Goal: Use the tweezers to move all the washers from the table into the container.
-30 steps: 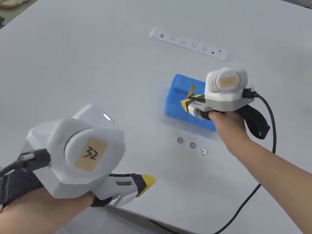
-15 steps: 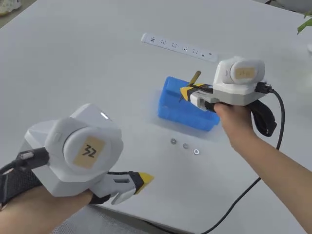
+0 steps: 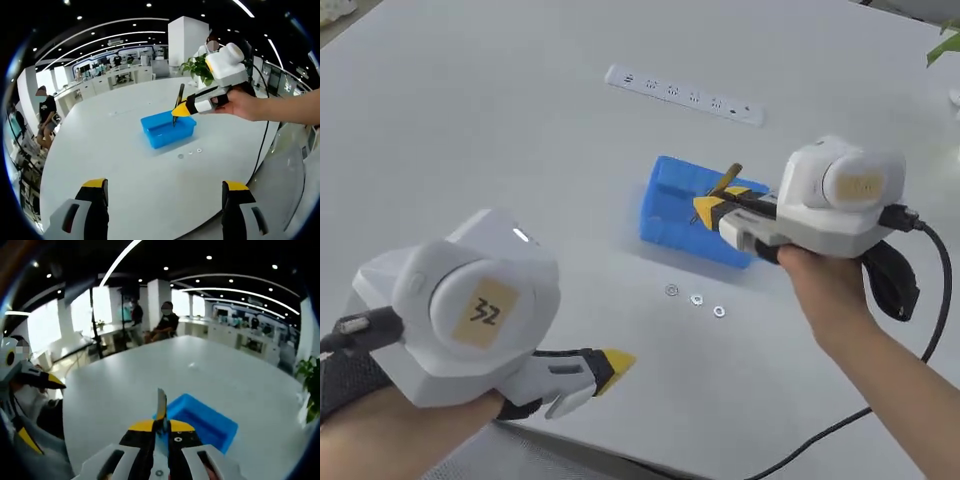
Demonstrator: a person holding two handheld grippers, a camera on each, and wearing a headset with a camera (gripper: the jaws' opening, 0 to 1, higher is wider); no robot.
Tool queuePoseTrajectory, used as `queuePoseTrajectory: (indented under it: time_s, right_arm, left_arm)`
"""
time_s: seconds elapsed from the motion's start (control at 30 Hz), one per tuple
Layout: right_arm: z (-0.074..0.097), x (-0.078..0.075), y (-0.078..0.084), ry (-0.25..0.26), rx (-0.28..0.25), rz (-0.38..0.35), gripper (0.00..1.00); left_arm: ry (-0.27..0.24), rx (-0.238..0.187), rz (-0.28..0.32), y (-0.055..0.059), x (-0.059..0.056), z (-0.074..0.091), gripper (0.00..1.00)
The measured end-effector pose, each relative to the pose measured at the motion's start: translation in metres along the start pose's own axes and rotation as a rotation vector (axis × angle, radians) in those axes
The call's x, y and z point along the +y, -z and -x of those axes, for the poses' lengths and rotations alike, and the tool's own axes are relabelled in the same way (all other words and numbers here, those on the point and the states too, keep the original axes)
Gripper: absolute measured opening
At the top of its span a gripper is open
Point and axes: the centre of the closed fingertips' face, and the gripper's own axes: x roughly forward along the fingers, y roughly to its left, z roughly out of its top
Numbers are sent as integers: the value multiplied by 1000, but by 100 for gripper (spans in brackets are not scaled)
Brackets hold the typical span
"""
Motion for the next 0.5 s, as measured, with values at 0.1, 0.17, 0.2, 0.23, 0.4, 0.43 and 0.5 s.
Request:
queuePoseTrajectory:
  time_s: [0.1,0.17,0.2,0.23,0.4,0.43,0.5]
  right_arm:
    - [0,6,11,-17,13,-42,5]
    - [-3,9,19,-21,27,-54,5]
    - [-5,10,25,-25,38,-61,5]
    - [-6,10,28,-26,45,-67,5]
    - [-13,10,44,-29,80,-84,5]
    - [-15,9,49,-33,92,-94,5]
    - [-18,8,57,-34,108,-106,5]
  left_arm:
    - [3,-6,4,0,-1,0,97]
    - [4,-5,7,1,-2,0,97]
    - [5,-3,7,1,-2,0,97]
    - [4,-1,6,2,-2,0,97]
    - [10,9,8,4,-2,-1,97]
    - [12,15,8,5,-2,-2,97]
    - [11,16,6,5,-2,-2,97]
